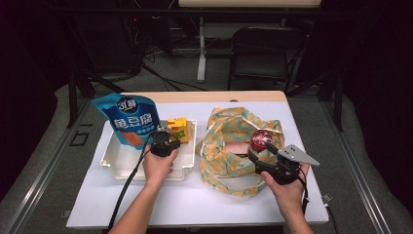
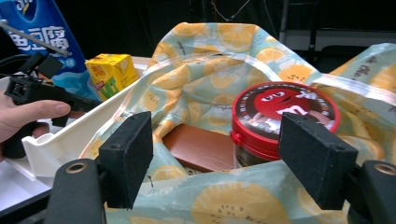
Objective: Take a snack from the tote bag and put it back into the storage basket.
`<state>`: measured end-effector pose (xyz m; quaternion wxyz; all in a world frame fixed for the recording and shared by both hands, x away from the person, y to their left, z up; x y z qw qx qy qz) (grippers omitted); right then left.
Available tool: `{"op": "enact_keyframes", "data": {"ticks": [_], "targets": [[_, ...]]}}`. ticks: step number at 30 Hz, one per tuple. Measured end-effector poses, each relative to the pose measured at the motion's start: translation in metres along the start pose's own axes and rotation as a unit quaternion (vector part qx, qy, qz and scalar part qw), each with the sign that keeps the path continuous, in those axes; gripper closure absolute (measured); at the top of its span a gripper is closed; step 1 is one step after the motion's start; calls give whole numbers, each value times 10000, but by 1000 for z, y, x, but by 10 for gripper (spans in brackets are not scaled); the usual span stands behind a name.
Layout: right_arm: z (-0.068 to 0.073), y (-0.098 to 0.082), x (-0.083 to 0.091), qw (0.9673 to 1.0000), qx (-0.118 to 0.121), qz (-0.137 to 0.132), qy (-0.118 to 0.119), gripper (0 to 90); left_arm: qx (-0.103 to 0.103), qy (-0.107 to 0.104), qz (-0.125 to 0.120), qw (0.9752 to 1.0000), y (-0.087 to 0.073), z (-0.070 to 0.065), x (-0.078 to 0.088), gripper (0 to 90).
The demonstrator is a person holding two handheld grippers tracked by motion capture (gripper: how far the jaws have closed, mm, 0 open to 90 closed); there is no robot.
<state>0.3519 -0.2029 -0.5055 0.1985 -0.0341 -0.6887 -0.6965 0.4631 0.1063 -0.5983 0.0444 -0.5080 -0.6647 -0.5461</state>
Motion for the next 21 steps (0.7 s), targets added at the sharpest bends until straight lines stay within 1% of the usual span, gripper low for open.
{"op": "enact_keyframes", "data": {"ticks": [2,3,4,5,8,9,10,11,12,13,14,15,16,17,18,19,21], "targets": [[-2,1,0,10000,4,-15,-48,266,-46,-48,-38,10000,0,-1,0,900],[-3,2,-1,10000,9,-24,-73,267,-110,-51,-70,9999,1,-1,2,900],[-5,3,-1,9999,15,-28,-106,267,-129,-45,-144,9998,1,-1,2,900],[-6,4,-1,9999,-25,-42,-133,269,-139,-63,-162,9998,1,-2,4,899],[-11,7,-2,9997,-66,-66,-227,269,-299,-197,-269,9990,-1,-6,7,845],[-12,8,-3,9996,-60,-62,-279,269,-352,-173,-288,9988,-1,-8,9,837],[-14,8,-3,9994,-22,-47,-330,269,-392,-165,-310,9986,-1,-9,13,835],[-15,9,-4,9993,-45,-75,-354,268,-403,-194,-353,9984,-1,-9,16,829],[-16,10,-5,9993,-31,-60,-369,267,-394,-270,-433,9979,-1,-11,21,822],[-17,10,-7,9991,-22,-36,-423,265,-411,-238,-502,9976,-1,-11,24,811],[-18,11,-8,9990,-23,-29,-448,260,-466,-266,-509,9973,-1,-12,29,802],[-20,11,-11,9987,8,-11,-507,257,-487,-290,-577,9967,-1,-13,31,775],[-21,11,-13,9985,19,21,-547,252,-535,-306,-546,9966,-2,-14,34,747],[-22,11,-15,9985,25,59,-548,248,-596,-345,-582,9959,-3,-16,37,733],[-22,10,-17,9984,16,87,-561,242,-653,-440,-634,9949,-3,-18,39,709],[-23,10,-19,9982,39,133,-586,242,-721,-443,-660,9942,-3,-20,43,675],[-24,8,-25,9979,59,184,-626,229,-793,-541,-811,9921,-1,-23,49,642]]}}
Point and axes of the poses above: each handheld gripper's, and its own axes: x roughly backward along the jaws, y roughly out of its top, z roughly to its left, the point moved 7 cm from there along -x, roughly forward along the jaws, and after that the axes turned 14 degrees about -y, right-handed, at the moved point
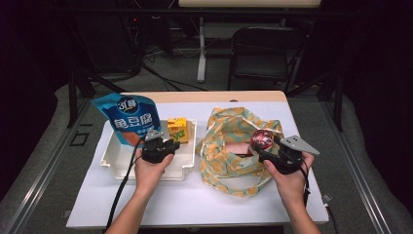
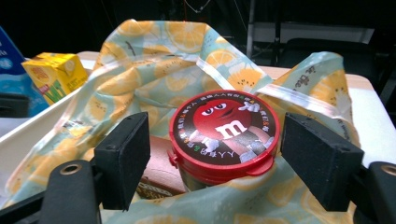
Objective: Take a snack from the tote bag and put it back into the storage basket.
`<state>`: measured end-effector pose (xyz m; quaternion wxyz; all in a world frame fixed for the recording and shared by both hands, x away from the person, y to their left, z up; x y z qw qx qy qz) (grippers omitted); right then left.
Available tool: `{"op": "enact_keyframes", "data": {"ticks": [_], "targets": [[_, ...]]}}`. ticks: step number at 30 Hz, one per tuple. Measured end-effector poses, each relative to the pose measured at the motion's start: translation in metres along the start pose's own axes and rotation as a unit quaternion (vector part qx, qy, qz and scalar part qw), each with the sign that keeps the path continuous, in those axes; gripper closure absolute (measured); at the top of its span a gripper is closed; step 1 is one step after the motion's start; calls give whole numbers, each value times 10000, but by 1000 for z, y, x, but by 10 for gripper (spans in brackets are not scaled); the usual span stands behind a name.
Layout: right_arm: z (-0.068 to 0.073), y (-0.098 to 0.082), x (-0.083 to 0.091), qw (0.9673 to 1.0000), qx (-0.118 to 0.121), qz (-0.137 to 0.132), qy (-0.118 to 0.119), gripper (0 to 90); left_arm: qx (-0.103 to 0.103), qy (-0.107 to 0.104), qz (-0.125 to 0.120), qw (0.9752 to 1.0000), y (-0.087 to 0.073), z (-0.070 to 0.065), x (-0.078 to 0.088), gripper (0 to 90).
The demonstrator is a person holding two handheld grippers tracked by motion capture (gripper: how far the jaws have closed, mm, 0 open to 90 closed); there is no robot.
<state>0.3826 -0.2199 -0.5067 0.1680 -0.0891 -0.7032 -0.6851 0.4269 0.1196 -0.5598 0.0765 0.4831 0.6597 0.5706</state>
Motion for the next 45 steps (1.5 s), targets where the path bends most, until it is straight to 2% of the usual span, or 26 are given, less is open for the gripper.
{"op": "enact_keyframes", "data": {"ticks": [2,9,17,21,32,39,40,42,43,45], "targets": [[1,-1,-4,10000,14,80,-23,220,-18,104,-29,9999,1,1,5,614],[1,-6,-19,9996,70,224,-146,203,-25,8,-143,9999,3,-1,17,587],[3,-13,-36,9989,113,406,-207,200,-80,-233,-332,9991,7,-16,22,593],[5,-20,-41,9984,128,486,-240,211,-138,-344,-348,9987,8,-25,22,594],[6,-16,-35,9989,122,392,-217,249,-250,-600,-463,9968,11,-44,18,580],[14,2,-24,9995,109,289,-33,249,-471,-842,-533,9939,14,-60,14,531],[16,5,-23,9995,102,284,-13,249,-512,-780,-640,9936,16,-62,12,523],[19,10,-21,9996,96,247,16,249,-589,-890,-579,9926,18,-66,13,508],[22,13,-19,9997,80,222,41,249,-619,-797,-640,9928,20,-68,12,503],[26,18,-16,9997,99,187,110,249,-655,-825,-654,9923,22,-72,11,497]]}}
Point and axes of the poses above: each handheld gripper's, and its own axes: x roughly backward along the jaws, y roughly out of its top, z roughly to its left, the point moved 7 cm from there along -x, roughly forward along the jaws, and after that the axes turned 14 degrees about -y, right-handed, at the moved point
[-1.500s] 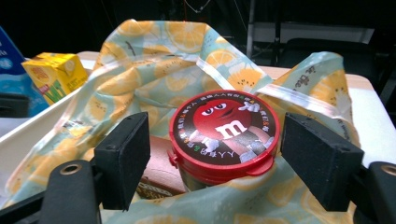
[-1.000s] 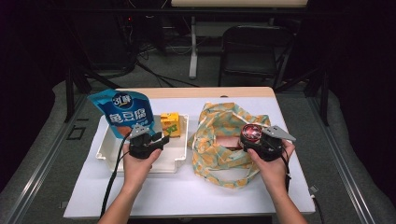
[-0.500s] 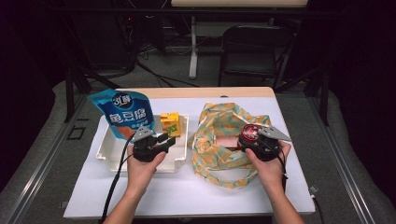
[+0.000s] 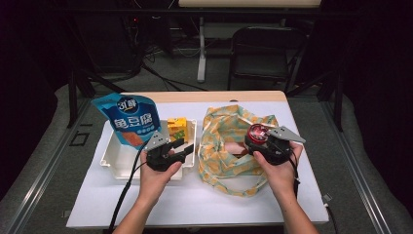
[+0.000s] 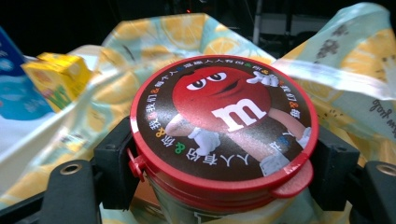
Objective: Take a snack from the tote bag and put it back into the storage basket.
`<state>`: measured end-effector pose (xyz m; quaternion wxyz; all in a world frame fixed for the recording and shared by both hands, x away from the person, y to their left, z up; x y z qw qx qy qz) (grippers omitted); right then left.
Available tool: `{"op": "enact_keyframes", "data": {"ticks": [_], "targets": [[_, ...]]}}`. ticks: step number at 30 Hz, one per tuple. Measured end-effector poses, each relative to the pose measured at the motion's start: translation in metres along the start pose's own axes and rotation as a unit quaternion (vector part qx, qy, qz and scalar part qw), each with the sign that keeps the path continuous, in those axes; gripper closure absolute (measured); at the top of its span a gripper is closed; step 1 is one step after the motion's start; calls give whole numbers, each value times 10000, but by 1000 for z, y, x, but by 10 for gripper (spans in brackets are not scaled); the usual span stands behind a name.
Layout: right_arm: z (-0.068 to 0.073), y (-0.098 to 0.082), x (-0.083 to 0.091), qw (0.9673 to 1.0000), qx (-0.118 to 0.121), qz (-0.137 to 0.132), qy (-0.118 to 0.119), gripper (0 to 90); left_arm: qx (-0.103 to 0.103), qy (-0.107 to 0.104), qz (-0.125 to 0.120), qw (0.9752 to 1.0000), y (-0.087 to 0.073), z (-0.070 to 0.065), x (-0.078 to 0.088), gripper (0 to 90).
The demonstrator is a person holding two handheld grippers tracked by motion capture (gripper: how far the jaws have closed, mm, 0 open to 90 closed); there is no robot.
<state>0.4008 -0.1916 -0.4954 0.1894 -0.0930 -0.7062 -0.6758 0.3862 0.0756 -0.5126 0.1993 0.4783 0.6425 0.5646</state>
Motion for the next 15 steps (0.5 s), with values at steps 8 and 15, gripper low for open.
{"op": "enact_keyframes", "data": {"ticks": [8,15], "targets": [[16,14,10,9995,69,-143,272,249,-145,-271,93,9995,1,-17,-12,494],[21,14,8,9993,100,-123,339,249,-304,-418,235,9984,-1,-29,-24,489]]}}
Point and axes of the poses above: each handheld gripper's, and its own axes: x roughly backward along the jaws, y roughly out of its top, z roughly to its left, the point moved 7 cm from there along -x, roughly forward along the jaws, and after that the axes turned 14 degrees about -y, right-handed, at the moved point
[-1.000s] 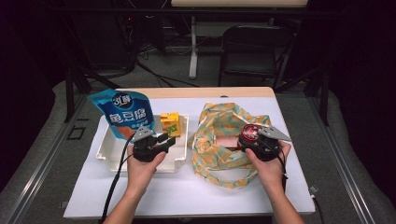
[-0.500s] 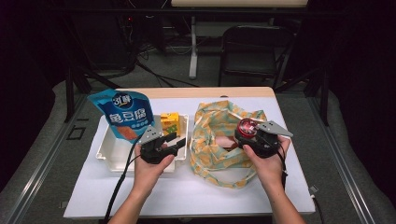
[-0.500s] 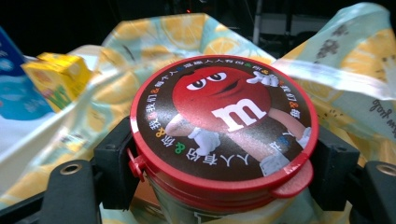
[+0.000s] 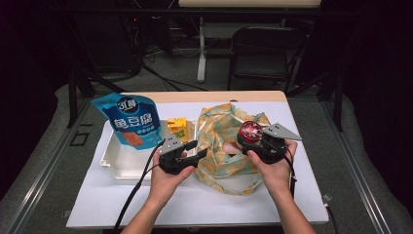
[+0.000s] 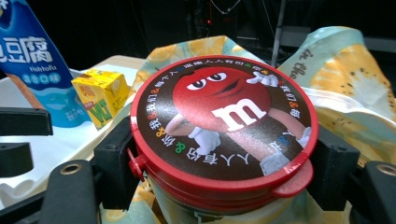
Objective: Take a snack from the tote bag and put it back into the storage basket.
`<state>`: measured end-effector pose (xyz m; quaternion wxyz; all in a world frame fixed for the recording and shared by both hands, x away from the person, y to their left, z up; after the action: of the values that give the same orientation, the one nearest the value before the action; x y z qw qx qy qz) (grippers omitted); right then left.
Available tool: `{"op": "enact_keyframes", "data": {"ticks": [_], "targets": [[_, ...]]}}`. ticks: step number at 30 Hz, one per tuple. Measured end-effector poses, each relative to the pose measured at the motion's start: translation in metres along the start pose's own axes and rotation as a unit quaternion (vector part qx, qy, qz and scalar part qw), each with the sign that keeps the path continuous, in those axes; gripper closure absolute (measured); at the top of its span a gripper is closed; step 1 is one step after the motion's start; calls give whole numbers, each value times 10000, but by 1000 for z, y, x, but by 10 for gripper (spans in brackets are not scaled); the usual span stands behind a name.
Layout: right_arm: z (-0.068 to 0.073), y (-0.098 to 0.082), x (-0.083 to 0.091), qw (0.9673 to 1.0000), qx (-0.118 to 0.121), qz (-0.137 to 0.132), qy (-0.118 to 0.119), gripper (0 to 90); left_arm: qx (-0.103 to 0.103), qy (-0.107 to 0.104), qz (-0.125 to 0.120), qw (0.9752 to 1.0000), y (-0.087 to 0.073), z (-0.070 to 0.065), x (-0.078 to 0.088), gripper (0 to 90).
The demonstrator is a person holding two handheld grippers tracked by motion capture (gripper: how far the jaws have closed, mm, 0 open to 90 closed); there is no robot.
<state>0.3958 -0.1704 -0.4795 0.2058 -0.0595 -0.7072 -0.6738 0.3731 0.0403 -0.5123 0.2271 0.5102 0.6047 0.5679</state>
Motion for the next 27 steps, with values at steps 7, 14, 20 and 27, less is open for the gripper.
{"op": "enact_keyframes", "data": {"ticks": [7,14,20,27], "targets": [[-9,-33,-25,9989,84,393,-233,249,-41,-26,83,10000,-4,-2,-1,491],[-11,-47,-38,9985,229,354,-349,249,14,-25,118,9999,-7,0,-2,494],[-9,-48,-44,9991,267,257,-216,186,77,-37,146,9999,-11,0,-4,494],[-18,-52,-23,9993,290,232,-13,66,95,45,72,9999,-11,4,3,491]]}}
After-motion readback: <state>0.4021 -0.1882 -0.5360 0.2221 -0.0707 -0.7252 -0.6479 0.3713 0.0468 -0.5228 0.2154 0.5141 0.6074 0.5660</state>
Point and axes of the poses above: each handheld gripper's, and its own axes: x roughly backward along the jaws, y roughly out of its top, z roughly to its left, the point moved 7 cm from there along -x, roughly forward along the jaws, and after that the axes turned 14 degrees about -y, right-handed, at the moved point
